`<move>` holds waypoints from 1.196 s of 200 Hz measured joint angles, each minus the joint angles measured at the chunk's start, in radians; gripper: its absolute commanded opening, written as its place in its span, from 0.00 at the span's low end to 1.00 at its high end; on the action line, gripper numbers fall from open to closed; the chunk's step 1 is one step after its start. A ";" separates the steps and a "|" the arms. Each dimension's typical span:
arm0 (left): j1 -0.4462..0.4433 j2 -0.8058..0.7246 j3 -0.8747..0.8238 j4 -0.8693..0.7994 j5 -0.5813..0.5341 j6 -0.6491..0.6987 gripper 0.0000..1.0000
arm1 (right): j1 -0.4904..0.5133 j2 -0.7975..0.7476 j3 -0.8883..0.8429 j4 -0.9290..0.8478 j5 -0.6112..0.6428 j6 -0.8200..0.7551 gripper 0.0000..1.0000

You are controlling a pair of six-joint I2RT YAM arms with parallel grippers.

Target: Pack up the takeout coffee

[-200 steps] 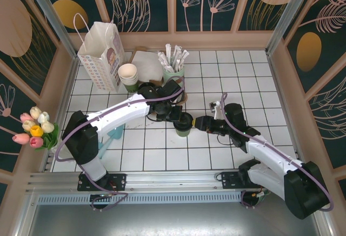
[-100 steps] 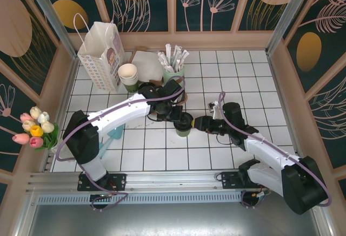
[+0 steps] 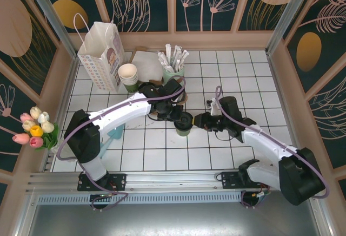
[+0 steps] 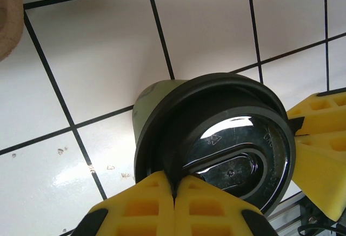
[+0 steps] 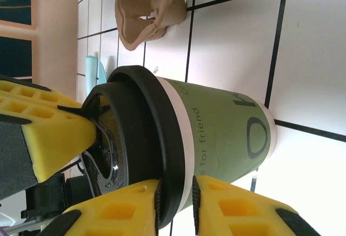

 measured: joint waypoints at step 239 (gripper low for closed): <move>-0.008 0.109 0.175 -0.167 -0.079 0.026 0.00 | 0.123 -0.074 0.024 -0.003 0.140 -0.152 0.99</move>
